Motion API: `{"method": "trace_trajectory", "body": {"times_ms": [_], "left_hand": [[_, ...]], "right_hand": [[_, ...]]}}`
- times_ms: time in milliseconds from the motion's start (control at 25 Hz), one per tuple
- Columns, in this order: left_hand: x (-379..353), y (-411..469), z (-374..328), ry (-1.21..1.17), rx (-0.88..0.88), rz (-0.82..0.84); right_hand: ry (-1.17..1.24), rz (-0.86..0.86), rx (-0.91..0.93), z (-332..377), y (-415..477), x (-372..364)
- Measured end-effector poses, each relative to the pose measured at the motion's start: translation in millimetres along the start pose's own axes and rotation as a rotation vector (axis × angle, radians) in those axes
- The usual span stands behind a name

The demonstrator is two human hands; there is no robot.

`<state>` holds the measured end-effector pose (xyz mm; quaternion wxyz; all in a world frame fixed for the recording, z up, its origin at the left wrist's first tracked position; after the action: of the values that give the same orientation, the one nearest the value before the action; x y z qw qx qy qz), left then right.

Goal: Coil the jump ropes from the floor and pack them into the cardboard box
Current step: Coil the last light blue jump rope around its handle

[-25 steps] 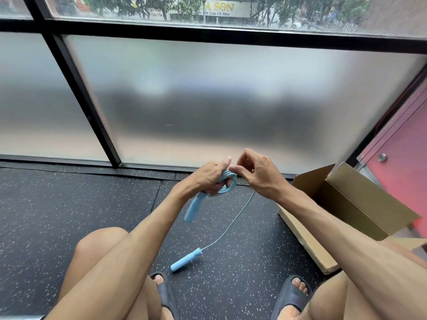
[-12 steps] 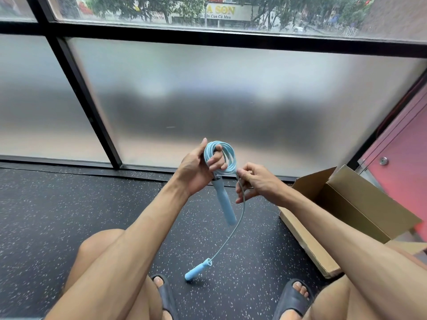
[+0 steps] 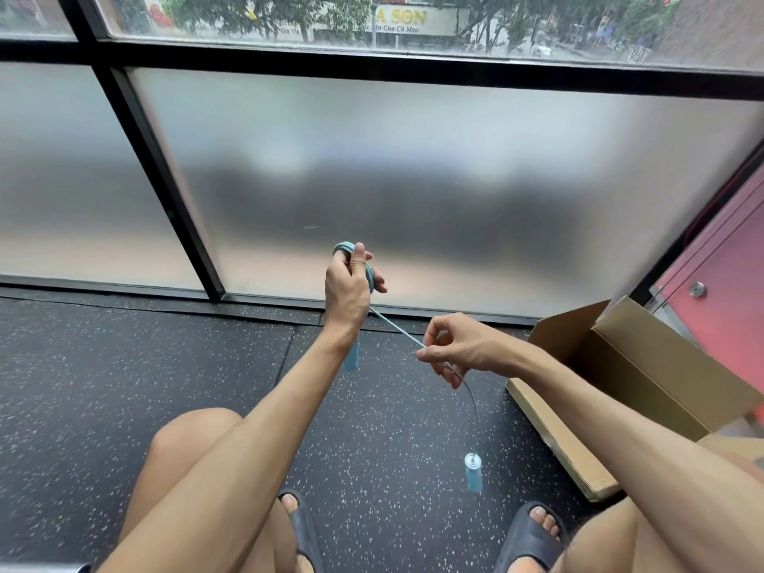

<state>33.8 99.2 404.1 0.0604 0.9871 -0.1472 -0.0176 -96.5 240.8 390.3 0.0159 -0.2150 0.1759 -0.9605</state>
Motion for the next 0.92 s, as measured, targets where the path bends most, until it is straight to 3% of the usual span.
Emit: {"method": "trace_trajectory", "body": {"times_ms": [120,200,440,640,760,920], "left_hand": [[3.5,2.7,-0.3,0.266,-0.104,0.026],[1.0,3.2,2.3,0.442,-0.124,0.14],[-18.4,-10.1,10.2,0.597,0.074,0.518],[-26.1,-26.0,5.9,0.32,0.349,0.803],[-24.8,-32.3,-1.1,-0.015,0.478,1.024],[-23.0,-28.9,-8.9,-0.437,0.569,1.052]], "right_hand": [[-0.146,-0.131,0.127,8.6,-0.9,4.5],[-0.272,-0.266,0.24,15.8,-3.7,11.0],[-0.403,-0.442,0.404,18.2,-8.8,25.0],[-0.436,-0.531,0.428,17.7,-5.7,28.7],[-0.366,-0.532,0.398,17.8,-3.1,29.4],[-0.116,-0.464,0.325,13.6,3.1,25.4]]}}
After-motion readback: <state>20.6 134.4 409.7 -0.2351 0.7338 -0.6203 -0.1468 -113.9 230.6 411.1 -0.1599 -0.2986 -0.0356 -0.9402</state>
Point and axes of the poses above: each hand's wrist, its own y-axis towards the middle knuckle, its own x-axis out of the back of the hand, z = x × y, the point moved 4 cm from there along y, towards the middle knuckle, and after that the axes turned 3 degrees about x, right-handed, at the moved point
